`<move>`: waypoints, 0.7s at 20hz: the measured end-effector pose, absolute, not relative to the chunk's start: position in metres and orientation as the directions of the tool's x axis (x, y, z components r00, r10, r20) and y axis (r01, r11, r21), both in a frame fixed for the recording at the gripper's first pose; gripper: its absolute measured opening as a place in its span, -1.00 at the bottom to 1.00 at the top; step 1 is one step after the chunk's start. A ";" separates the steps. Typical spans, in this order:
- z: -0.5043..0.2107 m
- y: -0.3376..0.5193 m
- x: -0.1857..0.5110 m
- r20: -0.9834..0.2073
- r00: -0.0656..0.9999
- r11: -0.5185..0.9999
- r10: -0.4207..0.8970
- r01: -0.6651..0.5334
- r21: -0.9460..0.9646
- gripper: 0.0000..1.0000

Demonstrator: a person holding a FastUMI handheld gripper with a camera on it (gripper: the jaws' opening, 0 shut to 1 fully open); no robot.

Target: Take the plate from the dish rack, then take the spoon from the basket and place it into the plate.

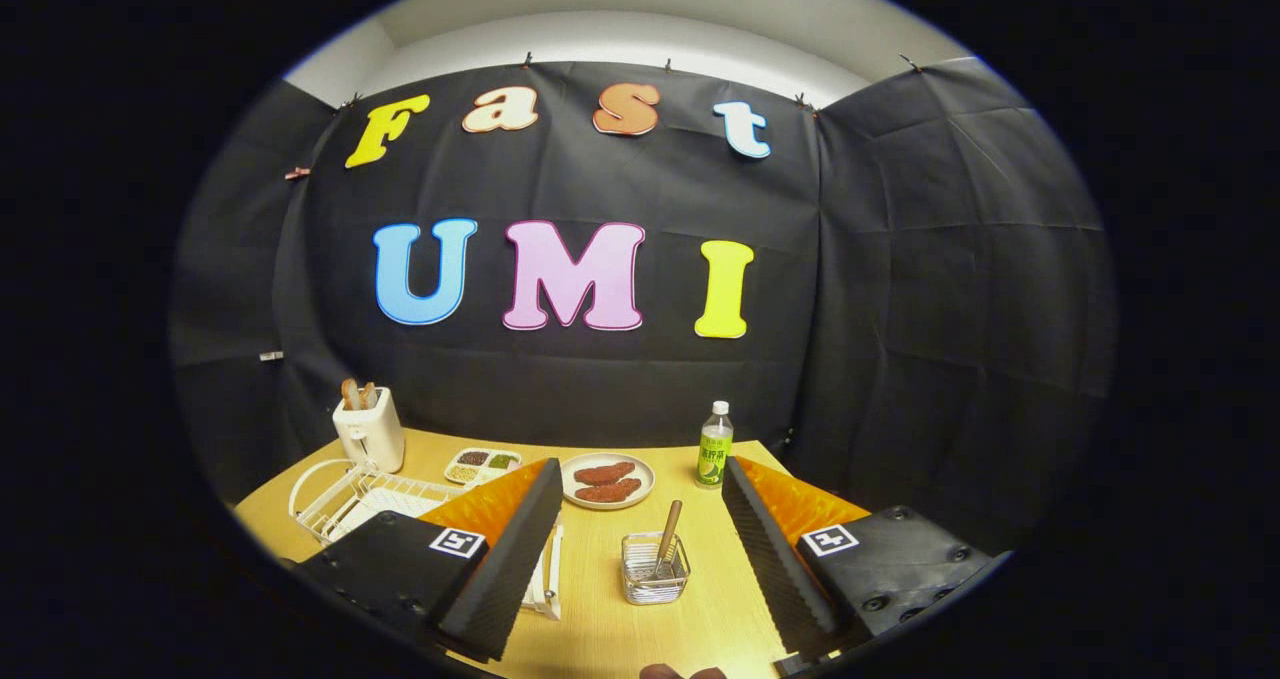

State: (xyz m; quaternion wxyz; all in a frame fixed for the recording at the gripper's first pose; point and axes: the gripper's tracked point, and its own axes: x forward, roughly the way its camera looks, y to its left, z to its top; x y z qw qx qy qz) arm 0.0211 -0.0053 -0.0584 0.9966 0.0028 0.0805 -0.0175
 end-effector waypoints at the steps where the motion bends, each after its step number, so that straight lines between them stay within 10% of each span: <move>1: -0.058 -0.002 0.024 -0.162 0.986 0.999 -0.031 0.032 0.003 0.97; 14: -0.090 0.081 0.101 -0.290 0.957 0.988 0.025 -0.068 -0.139 0.97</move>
